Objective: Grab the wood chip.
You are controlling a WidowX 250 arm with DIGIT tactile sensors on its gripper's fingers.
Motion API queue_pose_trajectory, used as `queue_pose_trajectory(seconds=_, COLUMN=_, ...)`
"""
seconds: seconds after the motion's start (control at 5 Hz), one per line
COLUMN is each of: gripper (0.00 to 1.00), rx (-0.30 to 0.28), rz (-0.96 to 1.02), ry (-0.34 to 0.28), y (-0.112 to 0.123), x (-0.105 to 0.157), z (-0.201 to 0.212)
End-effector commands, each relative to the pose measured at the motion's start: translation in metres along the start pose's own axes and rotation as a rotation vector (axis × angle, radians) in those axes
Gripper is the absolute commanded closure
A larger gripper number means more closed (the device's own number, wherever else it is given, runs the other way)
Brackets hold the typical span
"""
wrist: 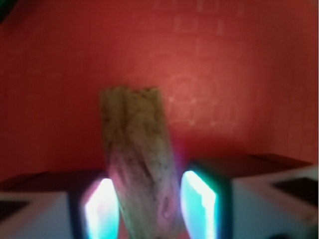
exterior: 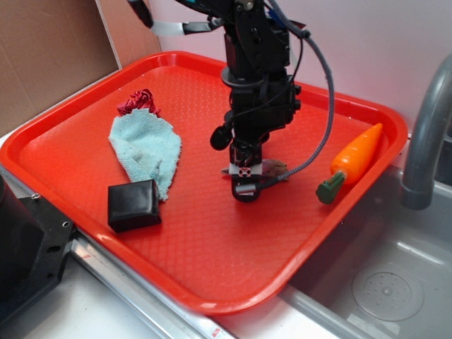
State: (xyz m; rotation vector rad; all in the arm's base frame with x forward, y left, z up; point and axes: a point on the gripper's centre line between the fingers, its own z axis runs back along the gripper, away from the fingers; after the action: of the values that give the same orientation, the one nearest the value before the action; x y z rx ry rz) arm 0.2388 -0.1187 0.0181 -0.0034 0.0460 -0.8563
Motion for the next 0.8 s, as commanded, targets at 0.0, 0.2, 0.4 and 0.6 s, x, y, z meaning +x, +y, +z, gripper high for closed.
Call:
queue_pose_trajectory(seconds=0.0, gripper=1.0, rx=0.004, rz=0.161, ry=0.036, y=0.01, x=-0.014, z=0.026)
queue_pose_trajectory(seconds=0.2, gripper=1.0, rx=0.032, rz=0.405, ry=0.017, y=0.02, x=-0.033, z=0.073)
queue_pose_trajectory(seconds=0.4, gripper=1.0, rx=0.023, rz=0.654, ry=-0.019, y=0.023, x=-0.062, z=0.109)
queue_pose_trajectory(seconds=0.6, gripper=1.0, rx=0.024, rz=0.872, ry=-0.061, y=0.014, x=-0.096, z=0.137)
